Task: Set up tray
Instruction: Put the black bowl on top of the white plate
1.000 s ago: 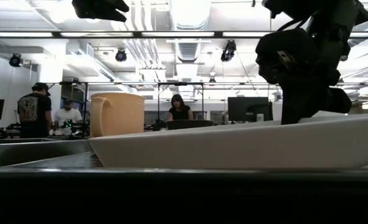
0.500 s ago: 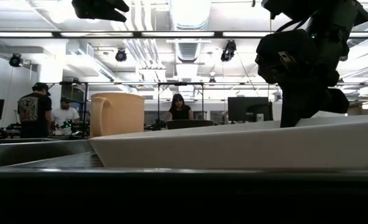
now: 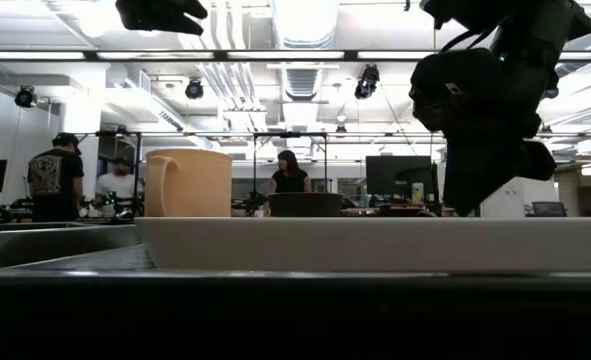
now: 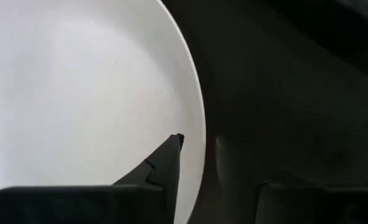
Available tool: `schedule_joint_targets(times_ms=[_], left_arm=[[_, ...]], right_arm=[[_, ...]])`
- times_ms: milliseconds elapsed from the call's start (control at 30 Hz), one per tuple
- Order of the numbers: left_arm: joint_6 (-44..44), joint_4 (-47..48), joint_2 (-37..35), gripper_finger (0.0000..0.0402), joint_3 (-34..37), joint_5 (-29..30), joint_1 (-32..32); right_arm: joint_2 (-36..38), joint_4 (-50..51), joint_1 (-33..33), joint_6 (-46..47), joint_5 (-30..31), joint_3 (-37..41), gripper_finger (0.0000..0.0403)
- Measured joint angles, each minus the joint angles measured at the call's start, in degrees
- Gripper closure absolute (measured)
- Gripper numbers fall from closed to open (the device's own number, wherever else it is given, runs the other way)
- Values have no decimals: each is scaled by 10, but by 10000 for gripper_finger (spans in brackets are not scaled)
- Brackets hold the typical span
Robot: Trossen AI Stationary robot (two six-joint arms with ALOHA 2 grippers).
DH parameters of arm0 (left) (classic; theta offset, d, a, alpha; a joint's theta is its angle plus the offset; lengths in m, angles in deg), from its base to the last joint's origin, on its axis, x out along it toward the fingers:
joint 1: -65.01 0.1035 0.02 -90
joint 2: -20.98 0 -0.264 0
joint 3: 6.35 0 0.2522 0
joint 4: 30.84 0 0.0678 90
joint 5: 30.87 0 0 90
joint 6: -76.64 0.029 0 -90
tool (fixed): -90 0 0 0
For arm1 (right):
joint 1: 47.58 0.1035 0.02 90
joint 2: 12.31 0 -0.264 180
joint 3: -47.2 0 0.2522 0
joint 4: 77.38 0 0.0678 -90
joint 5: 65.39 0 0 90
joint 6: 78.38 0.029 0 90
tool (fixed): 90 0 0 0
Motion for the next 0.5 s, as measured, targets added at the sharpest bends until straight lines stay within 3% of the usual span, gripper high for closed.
schedule_joint_targets(times_ms=[133,300,500], left_arm=[[23,0,12,218,0,-17,0],[47,-6,65,218,0,-28,8],[73,47,171,218,-68,-24,51]], right_arm=[[57,36,-18,-28,51,-41,296],[135,193,-28,-50,156,-132,280],[191,283,-28,-107,170,-234,268]])
